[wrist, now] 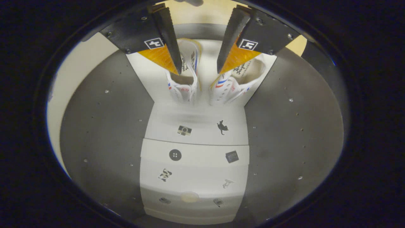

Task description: Open the shoe cabinet door, grab the shoes and put them into the shoe cabinet, then close the shoe cabinet door.

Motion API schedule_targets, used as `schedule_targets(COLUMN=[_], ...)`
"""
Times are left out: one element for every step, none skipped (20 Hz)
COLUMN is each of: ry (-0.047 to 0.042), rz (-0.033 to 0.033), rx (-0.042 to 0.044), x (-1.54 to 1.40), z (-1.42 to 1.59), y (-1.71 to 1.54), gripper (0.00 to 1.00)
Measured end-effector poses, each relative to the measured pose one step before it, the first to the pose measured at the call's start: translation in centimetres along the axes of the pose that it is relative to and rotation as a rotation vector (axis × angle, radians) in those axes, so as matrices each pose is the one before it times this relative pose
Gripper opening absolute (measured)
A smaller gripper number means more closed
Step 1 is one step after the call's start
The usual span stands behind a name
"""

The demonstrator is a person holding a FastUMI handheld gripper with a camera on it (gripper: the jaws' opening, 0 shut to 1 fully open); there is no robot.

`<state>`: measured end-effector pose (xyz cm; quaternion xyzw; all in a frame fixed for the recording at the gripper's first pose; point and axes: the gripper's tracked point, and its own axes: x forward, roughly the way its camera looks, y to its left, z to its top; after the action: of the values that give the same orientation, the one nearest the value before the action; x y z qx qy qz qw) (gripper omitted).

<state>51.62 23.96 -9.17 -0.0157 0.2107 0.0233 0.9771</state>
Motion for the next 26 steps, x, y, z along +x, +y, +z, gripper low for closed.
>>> schedule_targets(ry=[-0.00837,-0.01121,-0.0058,-0.00808,-0.01024,-0.01259,-0.01412,-0.01317,-0.01827,-0.01863,-0.01584,-0.01913,-0.02196,-0.01821,-0.01962,-0.01199,-0.00786,-0.01344,-0.01114,-0.01207,-0.01361,-0.00908,-0.00959,-0.01255,-0.00039,-0.00183], rz=[-0.01146,0.00036,0.00153,0.00572,0.00227,0.00109,0.00208,0.01081,0.0092,0.0092,0.00695,0.0097,0.00581,0.00521,0.00234,0.00722,0.0078,0.00437,-0.00132,-0.00533,-0.00544,-0.00134,0.00643,-0.00967,-0.01708,-0.01384], rx=[-0.00223,0.00235,0.00351,0.0009,0.00003,0.00145,0.00692,0.00984,0.00729,0.00145,-0.00609,-0.00957,-0.0038,-0.00168,0.00744,0.01228,0.01403,0.01589,0.01246,0.00806,0.00606,0.00207,-0.00326,-0.00554,-0.00963,-0.00371], x=[-1.059,-1.235,-1.331,-1.299,-1.473,-1.578,-1.602,-1.739,-1.99,-2.057,-2.13,-1.976,-2.128,-1.877,-1.854,-2.118,-1.902,-1.969,-1.942,-1.857,-1.692,-1.609,-1.483,-1.381,-1.105,-1.17], z=[-0.271,-0.126,-0.273,-0.394,-0.313,-0.27,-0.171,-0.177,-0.135,0.054,0.008,0.045,0.327,-0.003,0.158,-0.077,0.043,0.095,0.2,0.203,0.276,0.193,0.238,0.109,-0.119,-0.106], y=[0.06,0.221,0.376,0.324,0.216,0.116,0.129,0.284,0.194,0.062,0.07,0.051,-0.07,-0.226,-0.422,-0.433,-0.505,-0.73,-1.005,-1.349,-1.264,-1.323,-1.307,-1.598,-1.978,-1.73], gripper=[0.72,0.77,0.82,0.84,0.85,0.85,0.85,0.85,0.86,0.86,0.86,0.91,0.95,1.0,1.0,1.0,1.0,1.0,1.0,1.0,1.0,1.0,1.0,1.0,1.0,1.0])
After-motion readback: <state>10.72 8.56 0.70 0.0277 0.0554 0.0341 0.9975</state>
